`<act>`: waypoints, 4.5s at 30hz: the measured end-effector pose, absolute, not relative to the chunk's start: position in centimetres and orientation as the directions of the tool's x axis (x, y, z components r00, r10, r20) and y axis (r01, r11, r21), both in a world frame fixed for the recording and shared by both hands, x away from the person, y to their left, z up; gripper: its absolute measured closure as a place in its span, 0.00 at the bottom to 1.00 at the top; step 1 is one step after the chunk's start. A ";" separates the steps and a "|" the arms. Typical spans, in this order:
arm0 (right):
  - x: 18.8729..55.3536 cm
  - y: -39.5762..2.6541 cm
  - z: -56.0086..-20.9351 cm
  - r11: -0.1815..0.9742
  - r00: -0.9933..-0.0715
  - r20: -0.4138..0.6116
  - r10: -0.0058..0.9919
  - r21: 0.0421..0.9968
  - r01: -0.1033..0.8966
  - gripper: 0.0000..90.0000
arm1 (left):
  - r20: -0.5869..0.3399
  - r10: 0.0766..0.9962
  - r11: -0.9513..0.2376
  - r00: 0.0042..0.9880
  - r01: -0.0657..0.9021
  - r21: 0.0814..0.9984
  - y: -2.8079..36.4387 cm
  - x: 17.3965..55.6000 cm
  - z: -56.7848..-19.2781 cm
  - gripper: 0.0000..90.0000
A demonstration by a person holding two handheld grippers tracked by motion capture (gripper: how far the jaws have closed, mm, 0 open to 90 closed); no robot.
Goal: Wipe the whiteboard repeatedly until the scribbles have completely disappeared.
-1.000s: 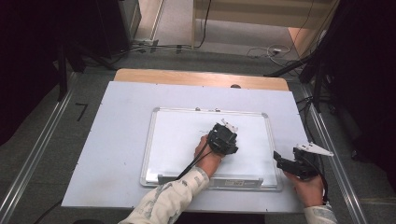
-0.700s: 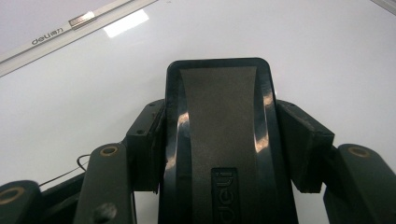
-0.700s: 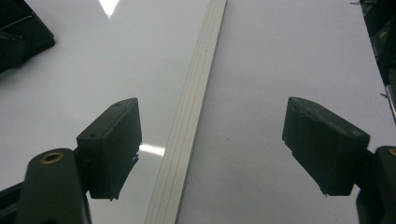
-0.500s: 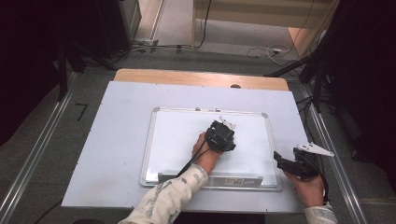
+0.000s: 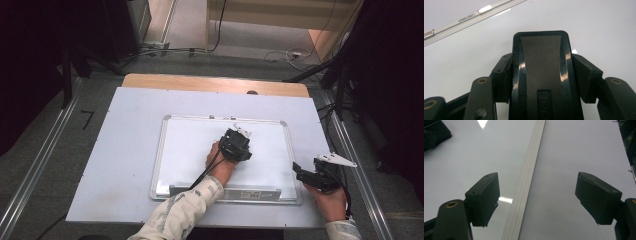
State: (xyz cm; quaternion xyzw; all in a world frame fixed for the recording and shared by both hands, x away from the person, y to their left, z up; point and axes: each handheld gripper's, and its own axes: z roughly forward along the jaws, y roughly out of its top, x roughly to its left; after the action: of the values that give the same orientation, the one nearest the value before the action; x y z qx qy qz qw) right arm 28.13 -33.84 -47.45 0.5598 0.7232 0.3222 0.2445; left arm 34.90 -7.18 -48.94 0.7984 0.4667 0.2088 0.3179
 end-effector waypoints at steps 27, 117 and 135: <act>28.1 -33.8 -47.5 0.168 -0.254 0.005 0.967 0.738 0.654 0.20 | 0.051 0.853 -0.405 0.520 0.598 0.692 -5.7 34.4 -48.9 0.44; 28.3 -33.8 -47.6 0.168 -0.257 0.010 0.966 0.732 0.660 0.20 | 0.028 0.838 -0.419 0.545 0.611 0.672 -8.1 34.4 -48.7 0.44; 28.2 -33.8 -47.6 0.165 -0.249 0.007 0.969 0.729 0.664 0.20 | 0.021 0.906 -0.325 0.423 0.661 0.676 -0.5 36.0 -48.8 0.44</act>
State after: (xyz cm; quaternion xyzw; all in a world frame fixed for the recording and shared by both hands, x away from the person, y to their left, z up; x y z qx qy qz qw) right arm 28.18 -33.75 -47.62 0.5635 0.7243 0.3159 0.2409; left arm 36.00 -0.49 -48.83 0.7881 0.4970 0.2032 0.3010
